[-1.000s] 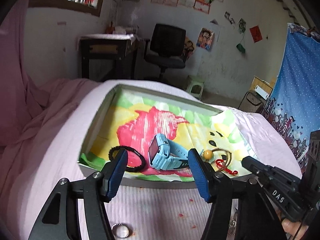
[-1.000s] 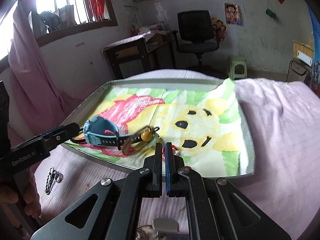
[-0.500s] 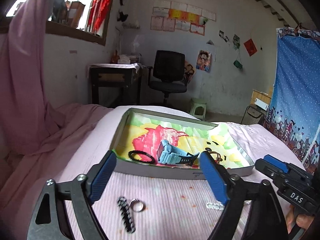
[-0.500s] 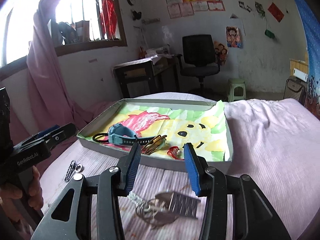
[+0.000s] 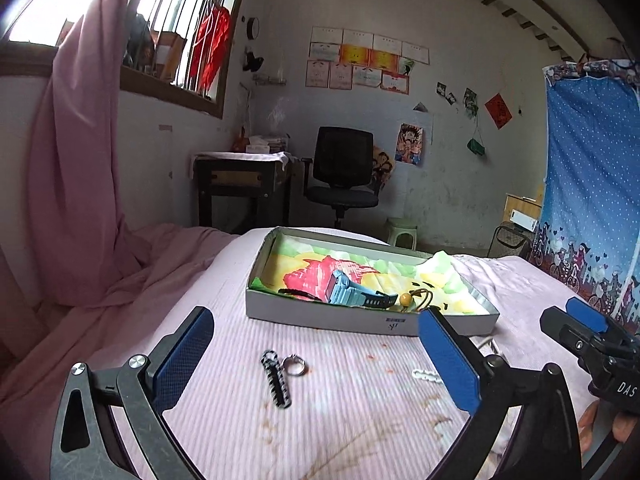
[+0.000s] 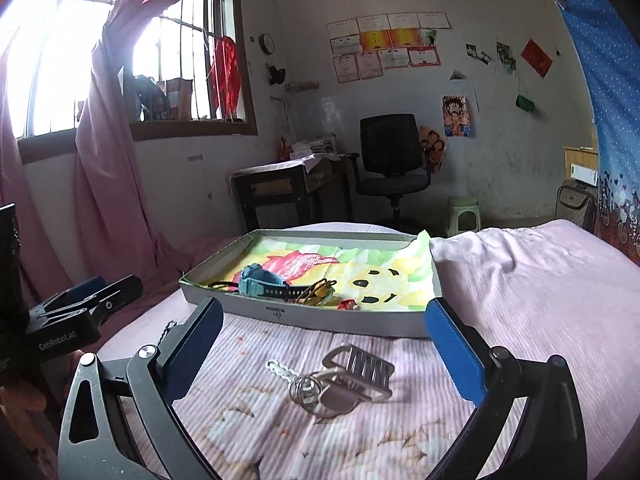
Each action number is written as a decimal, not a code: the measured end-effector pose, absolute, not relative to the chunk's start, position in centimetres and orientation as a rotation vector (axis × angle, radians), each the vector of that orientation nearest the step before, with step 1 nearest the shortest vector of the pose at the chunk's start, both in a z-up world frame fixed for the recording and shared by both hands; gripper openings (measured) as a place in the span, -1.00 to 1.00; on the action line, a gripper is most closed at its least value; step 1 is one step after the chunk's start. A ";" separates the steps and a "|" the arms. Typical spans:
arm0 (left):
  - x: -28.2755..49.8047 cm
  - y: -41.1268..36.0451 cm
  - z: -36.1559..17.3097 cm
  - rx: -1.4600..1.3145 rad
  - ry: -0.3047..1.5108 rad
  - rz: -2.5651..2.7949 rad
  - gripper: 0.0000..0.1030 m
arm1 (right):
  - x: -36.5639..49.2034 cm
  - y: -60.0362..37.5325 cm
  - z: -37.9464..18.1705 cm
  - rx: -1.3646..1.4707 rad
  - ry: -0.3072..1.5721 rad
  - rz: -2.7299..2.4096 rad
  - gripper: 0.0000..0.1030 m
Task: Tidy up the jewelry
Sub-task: 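Withdraw both tools from the box toward the remaining items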
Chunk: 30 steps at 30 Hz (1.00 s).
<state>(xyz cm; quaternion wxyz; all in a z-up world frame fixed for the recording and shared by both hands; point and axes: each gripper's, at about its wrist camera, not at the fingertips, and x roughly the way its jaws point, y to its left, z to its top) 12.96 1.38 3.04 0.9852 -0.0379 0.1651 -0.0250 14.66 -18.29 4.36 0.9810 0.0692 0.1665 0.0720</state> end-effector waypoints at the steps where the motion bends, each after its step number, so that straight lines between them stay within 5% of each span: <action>1: 12.6 1.4 2.9 -0.075 0.328 -0.051 1.00 | 14.4 -18.3 4.3 0.132 0.335 0.140 0.96; 30: 14.5 3.4 -1.9 -0.066 0.612 -0.051 0.99 | 15.7 -16.8 -0.2 0.092 0.617 0.198 0.96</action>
